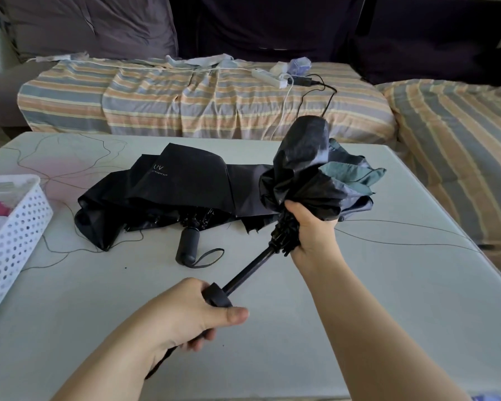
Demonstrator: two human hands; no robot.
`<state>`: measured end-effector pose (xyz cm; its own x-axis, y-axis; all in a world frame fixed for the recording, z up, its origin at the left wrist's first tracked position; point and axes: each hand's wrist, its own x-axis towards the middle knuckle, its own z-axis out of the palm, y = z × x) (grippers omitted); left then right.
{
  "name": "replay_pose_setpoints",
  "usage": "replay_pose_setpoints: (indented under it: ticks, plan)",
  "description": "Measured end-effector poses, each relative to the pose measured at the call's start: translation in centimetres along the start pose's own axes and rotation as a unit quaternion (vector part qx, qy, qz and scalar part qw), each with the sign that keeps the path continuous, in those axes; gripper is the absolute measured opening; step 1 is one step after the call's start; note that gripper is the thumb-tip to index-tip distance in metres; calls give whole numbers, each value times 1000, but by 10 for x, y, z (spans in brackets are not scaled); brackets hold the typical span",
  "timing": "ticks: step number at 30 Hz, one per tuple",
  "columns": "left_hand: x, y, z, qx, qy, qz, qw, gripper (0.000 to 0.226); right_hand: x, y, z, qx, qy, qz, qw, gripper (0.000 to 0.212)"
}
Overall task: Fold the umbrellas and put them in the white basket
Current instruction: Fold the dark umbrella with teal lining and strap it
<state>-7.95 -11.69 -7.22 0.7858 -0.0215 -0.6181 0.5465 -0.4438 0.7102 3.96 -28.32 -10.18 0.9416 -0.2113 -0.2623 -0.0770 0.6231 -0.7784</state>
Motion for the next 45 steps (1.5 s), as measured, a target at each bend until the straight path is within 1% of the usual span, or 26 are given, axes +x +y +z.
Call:
replay_pose_setpoints:
  ticks: [3,6,9,12,13,14,15,16,17,18,19,22,25,28,31,33,36,39,41,45]
  plan:
    - [2,2,7,37,82,24,996,34,0,0,0,-7,-8,-2,1000,62]
    - [0,7,12,82,151,50,984,27,-2,-4,-2,22,-8,3,1000,57]
    - [-1,12,14,107,172,50,978,22,-4,-6,-3,40,-3,-2,999,57]
    - [2,12,17,172,216,62,959,19,-1,-6,-5,13,4,-16,1000,59]
    - [3,11,18,175,218,67,958,18,-1,-6,-5,5,10,-17,1000,60]
    - [5,10,17,149,199,72,966,18,-3,-6,-5,0,15,-16,1000,60]
    - [6,10,16,93,156,71,981,19,-5,-5,-4,-4,13,-16,1000,61]
    - [6,12,15,30,95,59,993,20,-7,-3,-3,-10,3,-16,1000,62]
    - [6,14,15,-26,42,42,998,21,-10,-2,-1,-18,-13,-14,1000,63]
    - [6,16,15,-50,14,32,998,22,-13,-1,1,-25,-26,-12,999,64]
    - [7,15,17,-44,19,38,998,21,-16,-1,3,-28,-32,-11,999,65]
    - [11,11,20,-6,93,75,993,20,-19,2,8,-45,-47,-14,998,71]
    - [14,8,21,2,130,89,987,22,-23,5,12,-41,-33,-5,999,73]
    - [14,7,20,5,124,92,988,20,-25,4,13,-44,-54,8,998,75]
    - [14,7,17,2,115,81,990,18,-26,1,14,-75,-73,41,994,87]
    - [13,6,15,8,109,70,992,18,-26,-1,14,-96,-88,61,990,90]
    - [11,6,17,18,106,69,992,16,-24,-1,14,-130,-84,76,985,85]
    - [8,8,23,26,129,82,988,14,-22,3,11,-140,-69,81,984,86]
    - [7,9,24,36,149,90,984,13,-23,3,11,-142,-74,79,984,75]
    - [7,10,27,46,150,102,982,17,-25,-5,11,-119,-104,71,985,57]
